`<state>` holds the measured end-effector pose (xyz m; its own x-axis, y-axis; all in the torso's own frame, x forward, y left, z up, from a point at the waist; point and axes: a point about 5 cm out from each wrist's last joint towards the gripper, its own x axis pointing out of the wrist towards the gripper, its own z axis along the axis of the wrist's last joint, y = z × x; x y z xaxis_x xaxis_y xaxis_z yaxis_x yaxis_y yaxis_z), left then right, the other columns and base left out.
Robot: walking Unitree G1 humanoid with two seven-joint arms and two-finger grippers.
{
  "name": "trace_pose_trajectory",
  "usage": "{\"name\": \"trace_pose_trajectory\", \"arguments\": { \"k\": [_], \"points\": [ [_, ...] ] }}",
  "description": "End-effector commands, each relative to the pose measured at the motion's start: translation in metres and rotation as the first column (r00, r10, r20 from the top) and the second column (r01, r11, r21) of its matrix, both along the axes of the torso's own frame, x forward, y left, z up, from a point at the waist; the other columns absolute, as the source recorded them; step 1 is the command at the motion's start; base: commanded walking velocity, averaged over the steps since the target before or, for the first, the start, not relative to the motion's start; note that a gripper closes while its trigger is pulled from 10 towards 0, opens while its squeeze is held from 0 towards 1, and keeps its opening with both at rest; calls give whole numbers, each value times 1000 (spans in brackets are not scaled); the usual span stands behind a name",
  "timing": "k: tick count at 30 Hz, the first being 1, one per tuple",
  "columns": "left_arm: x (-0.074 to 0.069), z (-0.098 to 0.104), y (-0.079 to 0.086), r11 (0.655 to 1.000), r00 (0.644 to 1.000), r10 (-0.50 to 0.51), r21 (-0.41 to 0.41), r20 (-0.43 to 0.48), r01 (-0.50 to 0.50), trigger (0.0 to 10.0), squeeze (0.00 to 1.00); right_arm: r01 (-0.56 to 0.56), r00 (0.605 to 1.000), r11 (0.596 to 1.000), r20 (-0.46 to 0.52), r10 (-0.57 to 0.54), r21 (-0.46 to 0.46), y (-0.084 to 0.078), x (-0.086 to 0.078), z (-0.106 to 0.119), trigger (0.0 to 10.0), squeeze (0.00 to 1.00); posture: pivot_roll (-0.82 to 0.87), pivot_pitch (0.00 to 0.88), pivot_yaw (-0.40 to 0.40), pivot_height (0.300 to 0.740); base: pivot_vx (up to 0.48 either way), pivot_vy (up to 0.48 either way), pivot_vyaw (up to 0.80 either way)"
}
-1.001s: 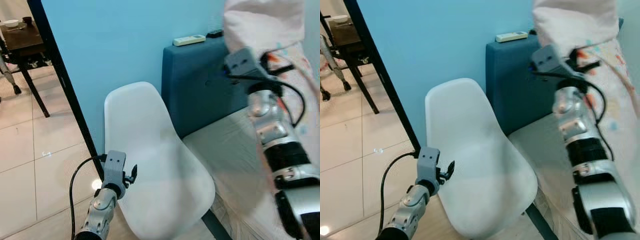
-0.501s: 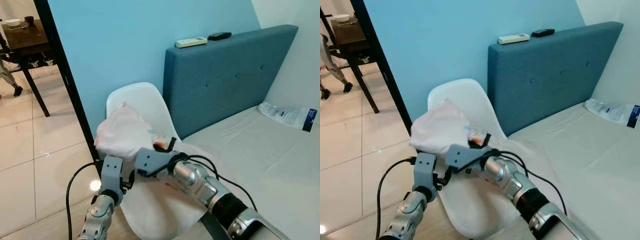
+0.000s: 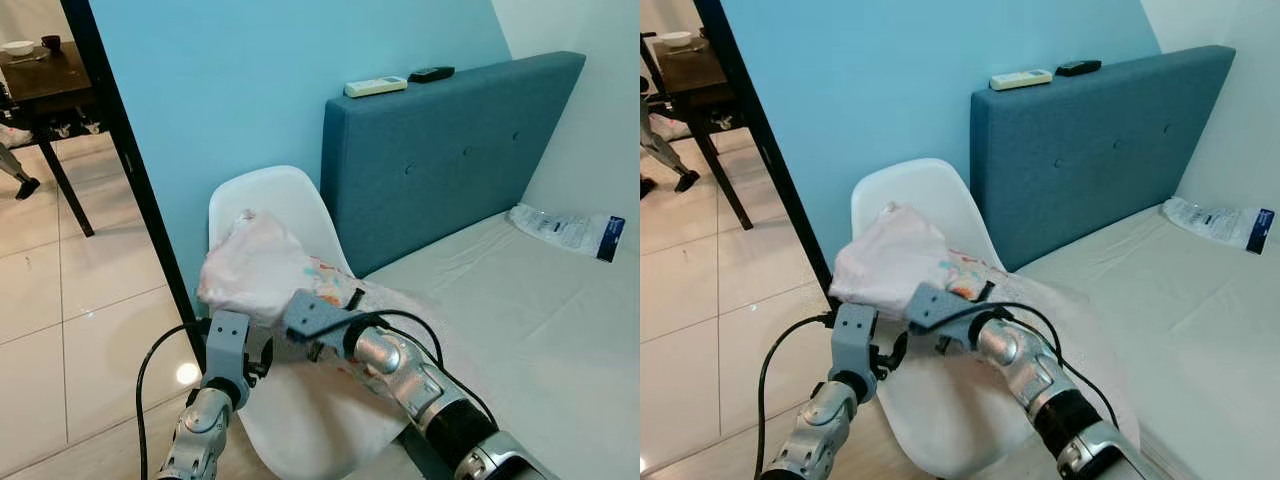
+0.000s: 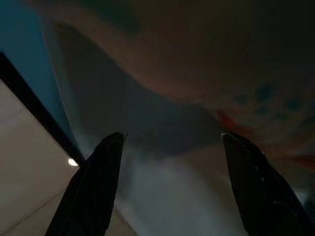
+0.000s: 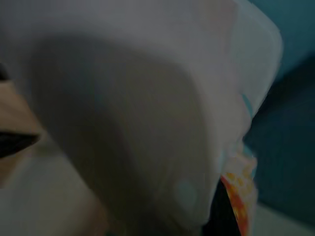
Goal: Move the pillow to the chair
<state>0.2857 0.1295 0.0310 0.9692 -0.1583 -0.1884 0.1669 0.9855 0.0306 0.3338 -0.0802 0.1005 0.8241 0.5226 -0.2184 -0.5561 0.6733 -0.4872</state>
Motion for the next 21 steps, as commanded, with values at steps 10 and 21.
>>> {"name": "trace_pose_trajectory", "arguments": {
  "k": [10,21],
  "points": [
    [10,9,68,899,965,260,356,40,-257,10000,0,131,990,930,-89,-106,344,-25,12,22,10000,0,1,59,-4,680,0,0,0],
    [14,22,86,810,944,309,489,112,-323,10000,0,61,984,921,-178,9,384,0,1,11,10000,0,10,55,-7,645,0,0,0]
  ]
}}
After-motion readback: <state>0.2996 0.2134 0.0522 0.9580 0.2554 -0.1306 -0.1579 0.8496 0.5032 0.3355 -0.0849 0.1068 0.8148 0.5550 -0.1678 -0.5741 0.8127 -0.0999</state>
